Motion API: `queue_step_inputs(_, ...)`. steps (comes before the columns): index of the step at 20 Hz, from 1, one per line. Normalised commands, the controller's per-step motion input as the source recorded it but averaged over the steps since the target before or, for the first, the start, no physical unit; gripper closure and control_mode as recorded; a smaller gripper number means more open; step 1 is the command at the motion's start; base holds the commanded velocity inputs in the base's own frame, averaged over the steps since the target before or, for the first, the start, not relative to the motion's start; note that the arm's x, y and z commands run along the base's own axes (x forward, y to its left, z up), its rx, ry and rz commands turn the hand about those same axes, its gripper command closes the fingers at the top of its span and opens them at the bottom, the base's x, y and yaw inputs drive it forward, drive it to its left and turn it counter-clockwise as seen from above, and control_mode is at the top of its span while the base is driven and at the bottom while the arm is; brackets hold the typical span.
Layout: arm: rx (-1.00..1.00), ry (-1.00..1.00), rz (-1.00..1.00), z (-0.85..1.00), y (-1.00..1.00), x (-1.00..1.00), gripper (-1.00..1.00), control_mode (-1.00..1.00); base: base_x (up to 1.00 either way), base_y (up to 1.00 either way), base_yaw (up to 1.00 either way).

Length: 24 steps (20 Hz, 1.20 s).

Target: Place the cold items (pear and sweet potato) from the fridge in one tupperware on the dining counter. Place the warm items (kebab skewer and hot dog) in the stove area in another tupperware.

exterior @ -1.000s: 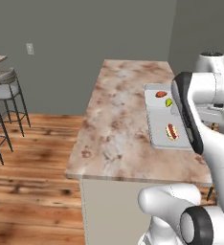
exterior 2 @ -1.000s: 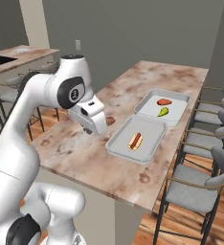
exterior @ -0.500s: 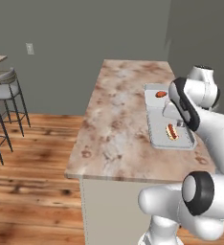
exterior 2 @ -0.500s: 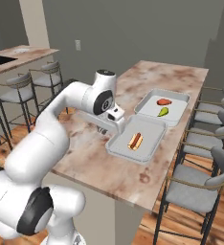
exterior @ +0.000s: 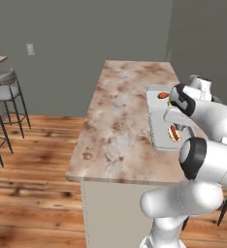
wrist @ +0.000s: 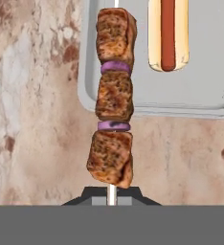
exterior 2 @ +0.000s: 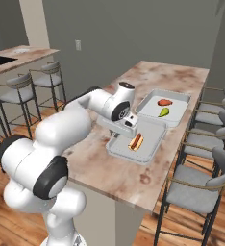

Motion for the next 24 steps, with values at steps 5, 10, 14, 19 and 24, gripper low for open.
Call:
queue_step_inputs(5,0.00,0.01,0.03,-0.46,-0.02,0.63,1.00,-1.00,0.00,0.00,0.00)
queue_step_inputs(10,0.00,0.01,0.01,-0.41,-0.01,0.56,1.00,-1.00,0.00,0.00,0.00)
queue_step_inputs(14,0.00,0.00,0.03,-0.43,-0.09,0.52,1.00,-1.00,0.00,0.00,0.00)
queue_step_inputs(19,0.01,0.00,0.03,-0.40,-0.13,0.49,1.00,-1.00,0.00,0.00,0.00)
queue_step_inputs(24,0.00,0.00,0.02,-0.33,-0.11,0.50,1.00,-1.00,0.00,0.00,0.00)
